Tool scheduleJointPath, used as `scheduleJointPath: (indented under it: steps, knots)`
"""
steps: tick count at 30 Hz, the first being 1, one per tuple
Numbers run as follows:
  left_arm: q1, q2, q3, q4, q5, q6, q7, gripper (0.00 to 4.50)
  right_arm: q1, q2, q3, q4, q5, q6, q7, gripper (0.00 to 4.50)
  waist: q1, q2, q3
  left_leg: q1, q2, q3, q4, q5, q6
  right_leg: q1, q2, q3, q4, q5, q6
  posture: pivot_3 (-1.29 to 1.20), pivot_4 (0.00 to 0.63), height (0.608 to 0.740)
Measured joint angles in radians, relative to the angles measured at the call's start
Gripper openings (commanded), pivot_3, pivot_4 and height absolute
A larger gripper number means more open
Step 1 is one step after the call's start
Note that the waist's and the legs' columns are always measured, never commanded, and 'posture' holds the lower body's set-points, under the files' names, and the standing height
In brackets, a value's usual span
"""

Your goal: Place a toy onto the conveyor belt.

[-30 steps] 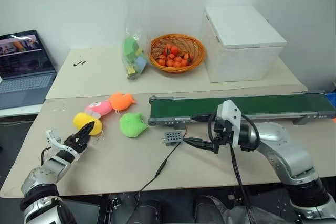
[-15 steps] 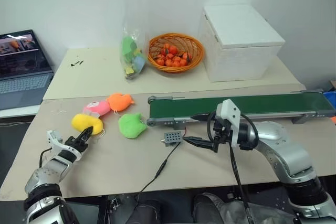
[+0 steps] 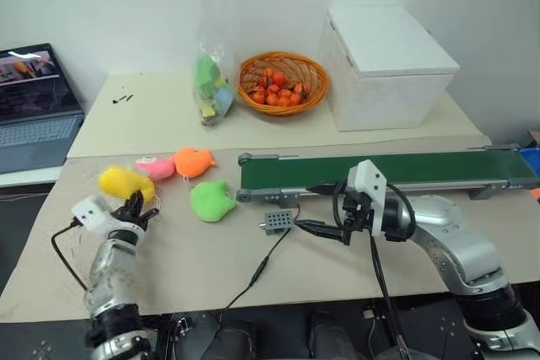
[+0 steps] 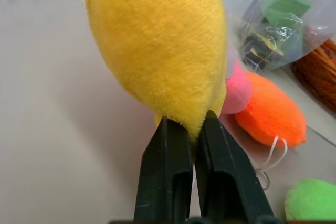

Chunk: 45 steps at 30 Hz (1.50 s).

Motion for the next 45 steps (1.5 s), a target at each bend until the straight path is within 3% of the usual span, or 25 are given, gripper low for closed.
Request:
scheduleJointPath:
  steps: [6, 10, 14, 19, 23, 27, 33, 42, 43, 45]
  knots:
    - [0.015, 0.219, -0.292, -0.095, 0.58, -0.157, 0.209, 0.11, -0.004, 0.018, 0.002, 0.021, -0.002, -0.012, 0.003, 4.5, 0.017, 0.0, 0.001, 0.0, 0.001, 0.001, -0.001, 0.0, -0.001, -0.001, 0.002, -0.001, 0.0, 0.002, -0.002, 0.0, 0.15, 0.74]
    - [-0.152, 0.44, -0.446, 0.007, 0.902, -0.421, 0.376, 0.11, -0.014, 0.039, 0.011, 0.029, -0.006, -0.016, -0.009, 4.5, 0.029, 0.0, 0.001, 0.0, 0.001, 0.001, -0.001, 0.001, -0.002, -0.001, 0.002, -0.001, 0.001, 0.003, -0.002, 0.0, 0.15, 0.74]
    - [-0.359, 0.569, -0.619, 0.195, 1.158, -0.642, 0.54, 0.11, -0.003, 0.042, 0.005, 0.029, -0.012, -0.019, -0.018, 4.5, 0.033, 0.0, 0.002, -0.001, 0.0, 0.002, -0.002, 0.001, -0.001, -0.002, 0.002, -0.002, 0.0, 0.003, -0.001, 0.0, 0.15, 0.74]
    - [-0.605, 0.597, -0.875, 0.406, 1.443, -0.825, 0.752, 0.11, 0.002, 0.048, 0.0, 0.016, -0.011, -0.019, -0.04, 4.5, 0.028, 0.0, 0.002, -0.001, 0.0, 0.004, -0.003, 0.0, 0.0, -0.004, 0.001, -0.003, -0.004, 0.004, 0.0, 0.0, 0.15, 0.74]
    - [-0.773, 0.539, -1.085, 0.683, 1.633, -0.862, 0.941, 0.11, 0.031, 0.048, -0.024, -0.012, 0.0, -0.018, -0.061, 4.5, 0.02, -0.001, 0.002, -0.006, 0.0, 0.009, -0.002, 0.0, 0.001, -0.012, 0.0, -0.004, 0.003, 0.004, 0.0, 0.0, 0.15, 0.74]
    - [-0.891, 0.441, -1.247, 0.923, 1.749, -0.824, 1.096, 0.11, 0.053, 0.045, -0.041, -0.038, 0.006, -0.017, -0.079, 4.5, 0.018, -0.002, 0.003, -0.01, 0.0, 0.01, 0.002, 0.0, 0.001, -0.015, 0.0, -0.005, 0.006, 0.005, 0.001, 0.0, 0.15, 0.74]
    - [-0.937, 0.322, -1.401, 1.126, 1.81, -0.748, 1.211, 0.11, 0.066, 0.003, -0.056, -0.063, 0.008, -0.014, -0.061, 4.5, 0.02, -0.003, 0.003, -0.011, -0.001, 0.012, 0.004, 0.0, 0.002, -0.015, -0.001, -0.004, 0.006, 0.006, 0.002, 0.0, 0.15, 0.74]
    - [-0.949, 0.285, -1.483, 1.189, 1.793, -0.725, 1.265, 0.11, 0.063, -0.042, -0.085, -0.063, 0.009, -0.014, -0.04, 4.5, 0.02, -0.005, 0.005, -0.012, 0.0, 0.012, 0.007, 0.0, 0.002, -0.015, -0.001, -0.002, 0.006, 0.006, 0.002, 0.0, 0.15, 0.74]
    - [-0.95, 0.285, -1.485, 1.194, 1.785, -0.724, 1.264, 0.74, 0.062, -0.042, -0.087, -0.063, 0.009, -0.014, -0.04, 4.5, 0.02, -0.005, 0.005, -0.012, 0.0, 0.011, 0.008, 0.0, 0.002, -0.015, 0.0, 0.0, 0.006, 0.006, 0.003, 0.0, 0.15, 0.74]
    - [-0.95, 0.286, -1.485, 1.204, 1.776, -0.723, 1.248, 1.42, 0.06, -0.042, -0.088, -0.065, 0.01, -0.012, -0.039, 4.5, 0.02, -0.005, 0.005, -0.015, -0.001, 0.009, 0.009, 0.0, 0.002, -0.015, 0.0, 0.005, 0.006, 0.006, 0.004, 0.0, 0.15, 0.74]
